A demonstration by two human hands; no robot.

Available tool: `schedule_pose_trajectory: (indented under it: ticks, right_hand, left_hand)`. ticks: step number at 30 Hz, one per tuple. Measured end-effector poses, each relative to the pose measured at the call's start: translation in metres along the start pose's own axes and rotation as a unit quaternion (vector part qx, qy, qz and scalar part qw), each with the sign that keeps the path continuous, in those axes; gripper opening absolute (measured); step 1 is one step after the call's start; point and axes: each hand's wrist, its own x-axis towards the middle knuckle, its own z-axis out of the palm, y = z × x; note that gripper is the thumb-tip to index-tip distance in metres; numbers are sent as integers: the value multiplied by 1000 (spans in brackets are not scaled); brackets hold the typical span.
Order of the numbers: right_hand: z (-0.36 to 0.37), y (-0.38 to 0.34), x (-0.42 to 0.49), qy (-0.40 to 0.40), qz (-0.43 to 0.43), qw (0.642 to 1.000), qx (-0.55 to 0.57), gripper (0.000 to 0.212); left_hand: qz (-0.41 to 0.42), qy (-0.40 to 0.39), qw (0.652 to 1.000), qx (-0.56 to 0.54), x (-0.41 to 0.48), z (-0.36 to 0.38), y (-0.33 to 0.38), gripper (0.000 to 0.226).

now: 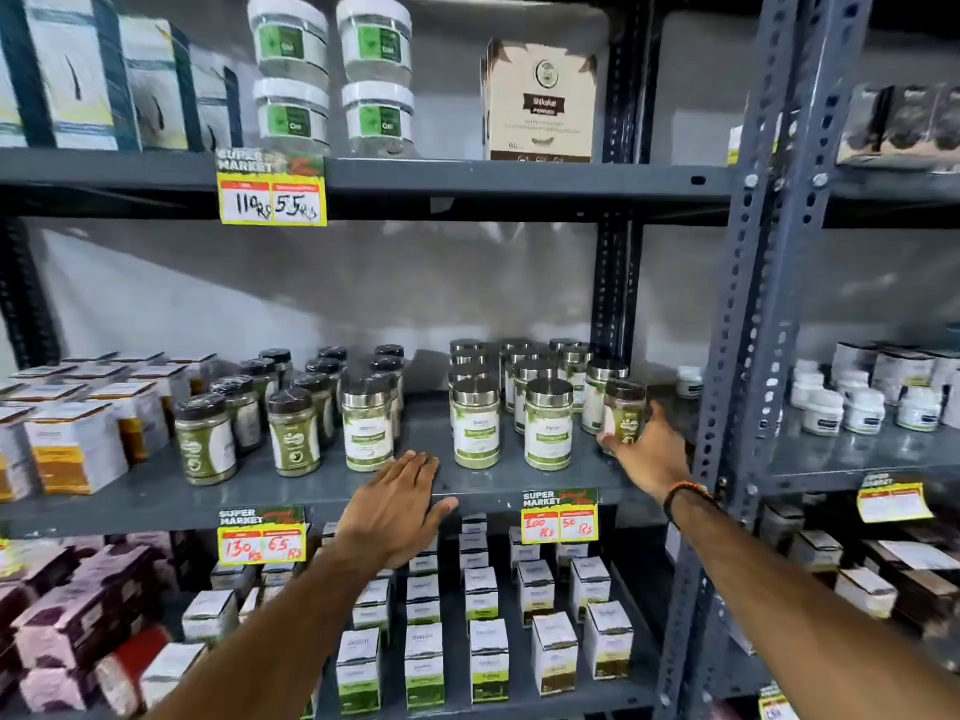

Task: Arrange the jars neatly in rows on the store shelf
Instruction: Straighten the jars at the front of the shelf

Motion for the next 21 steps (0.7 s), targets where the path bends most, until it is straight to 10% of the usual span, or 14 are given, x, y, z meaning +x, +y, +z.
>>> schedule_pose_trajectory:
  ticks: [7,21]
  right_hand:
    - [1,-2,0,8,-10,999,-38,50]
    - [-14,-8,-11,30,0,1000,10,65]
  left_hand:
    - [-6,54,998,19,2,12,0,73]
    - [-10,24,1000,-12,-3,-4,5,91]
